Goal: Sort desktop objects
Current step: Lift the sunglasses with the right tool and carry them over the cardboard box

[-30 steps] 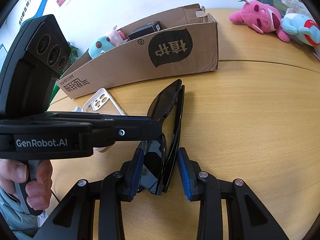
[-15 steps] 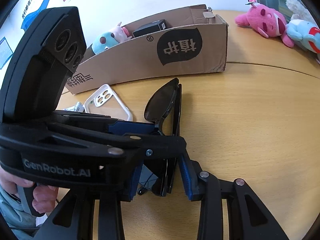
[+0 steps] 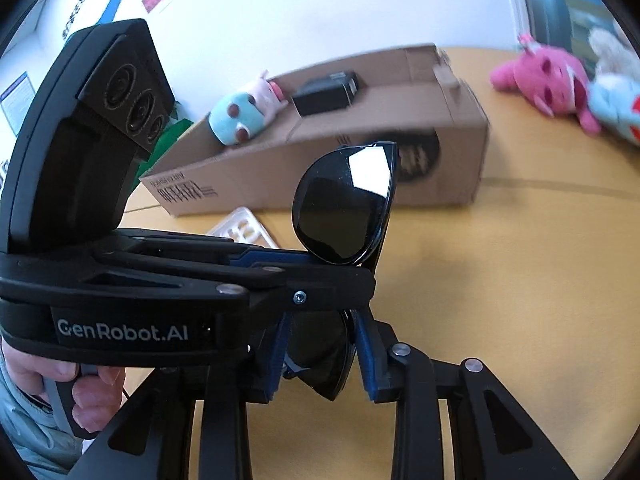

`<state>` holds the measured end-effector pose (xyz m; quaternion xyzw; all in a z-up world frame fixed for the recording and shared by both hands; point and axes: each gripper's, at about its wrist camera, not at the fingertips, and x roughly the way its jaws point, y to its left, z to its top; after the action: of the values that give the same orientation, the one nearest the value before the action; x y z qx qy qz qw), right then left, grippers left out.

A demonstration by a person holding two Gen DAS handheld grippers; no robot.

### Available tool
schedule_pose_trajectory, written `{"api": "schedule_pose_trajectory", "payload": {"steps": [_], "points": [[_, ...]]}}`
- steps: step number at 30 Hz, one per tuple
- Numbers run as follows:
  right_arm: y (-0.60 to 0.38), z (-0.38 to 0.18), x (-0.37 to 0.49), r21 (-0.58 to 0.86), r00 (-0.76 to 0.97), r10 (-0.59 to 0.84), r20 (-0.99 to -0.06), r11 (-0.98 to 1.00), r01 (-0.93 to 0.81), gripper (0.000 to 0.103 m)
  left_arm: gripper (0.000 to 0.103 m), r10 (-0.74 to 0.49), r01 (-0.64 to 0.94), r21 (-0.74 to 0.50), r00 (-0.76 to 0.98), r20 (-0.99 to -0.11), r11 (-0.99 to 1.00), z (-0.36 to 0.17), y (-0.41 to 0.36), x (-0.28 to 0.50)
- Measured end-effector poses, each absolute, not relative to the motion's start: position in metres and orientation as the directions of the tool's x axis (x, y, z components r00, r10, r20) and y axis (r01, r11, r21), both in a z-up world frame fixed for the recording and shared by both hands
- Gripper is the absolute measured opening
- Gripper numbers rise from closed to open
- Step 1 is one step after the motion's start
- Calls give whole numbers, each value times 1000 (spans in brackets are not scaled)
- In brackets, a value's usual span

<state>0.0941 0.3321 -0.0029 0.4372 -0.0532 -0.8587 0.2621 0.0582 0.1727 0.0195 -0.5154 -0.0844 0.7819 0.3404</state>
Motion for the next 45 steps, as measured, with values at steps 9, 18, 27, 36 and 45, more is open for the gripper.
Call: {"api": "schedule_pose_trajectory", "payload": {"steps": [9, 18, 27, 36, 45], "points": [[306, 35, 61, 286, -511, -512, -690, -842, 458, 29, 19, 648, -432, -506, -301, -699, -746, 53, 146, 23], [287, 82, 2, 235, -546, -521, -656, -829, 508, 29, 19, 658, -450, -493, -370, -656, -744, 99, 130, -32], [277, 126, -85, 217, -564, -534, -630, -818, 533, 28, 19, 660, -466, -477, -418, -624, -745, 152, 130, -110], [271, 130, -181, 232, -531, -518, -670, -826, 514, 28, 19, 660, -429, -506, -410, -630, -749, 155, 123, -199], [277, 60, -266, 302, -415, -486, -769, -848, 436, 28, 19, 674, -312, -598, -286, -681, -738, 79, 131, -282]]}}
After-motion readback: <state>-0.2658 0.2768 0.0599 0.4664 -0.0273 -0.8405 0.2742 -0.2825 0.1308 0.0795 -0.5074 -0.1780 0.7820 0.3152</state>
